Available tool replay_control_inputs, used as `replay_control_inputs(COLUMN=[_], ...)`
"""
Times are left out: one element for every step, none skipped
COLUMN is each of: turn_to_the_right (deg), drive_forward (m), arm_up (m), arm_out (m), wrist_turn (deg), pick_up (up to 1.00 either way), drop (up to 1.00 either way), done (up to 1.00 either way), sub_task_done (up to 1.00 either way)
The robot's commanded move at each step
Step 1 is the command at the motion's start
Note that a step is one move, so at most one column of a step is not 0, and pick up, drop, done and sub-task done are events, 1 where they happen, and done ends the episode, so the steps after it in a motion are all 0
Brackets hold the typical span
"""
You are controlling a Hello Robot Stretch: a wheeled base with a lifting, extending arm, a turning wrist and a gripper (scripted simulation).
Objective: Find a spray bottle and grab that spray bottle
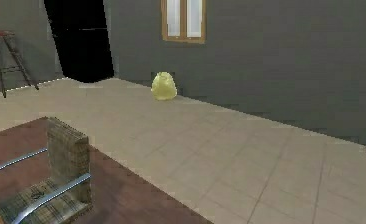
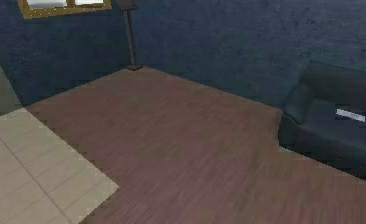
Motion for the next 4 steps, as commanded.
replay_control_inputs(turn_to_the_right=[0.0, 6.0, 0.0, -45.0], drive_forward=[1.00, 0.00, 0.20, 0.00], arm_up=[0.00, 0.00, 0.00, 0.00], arm_out=[0.00, 0.00, 0.00, 0.00], wrist_turn=[0.0, 0.0, 0.0, 0.0], pick_up=[0.00, 0.00, 0.00, 0.00], drop=[0.00, 0.00, 0.00, 0.00], done=[0.00, 0.00, 0.00, 0.00], sub_task_done=[0.00, 0.00, 0.00, 0.00])
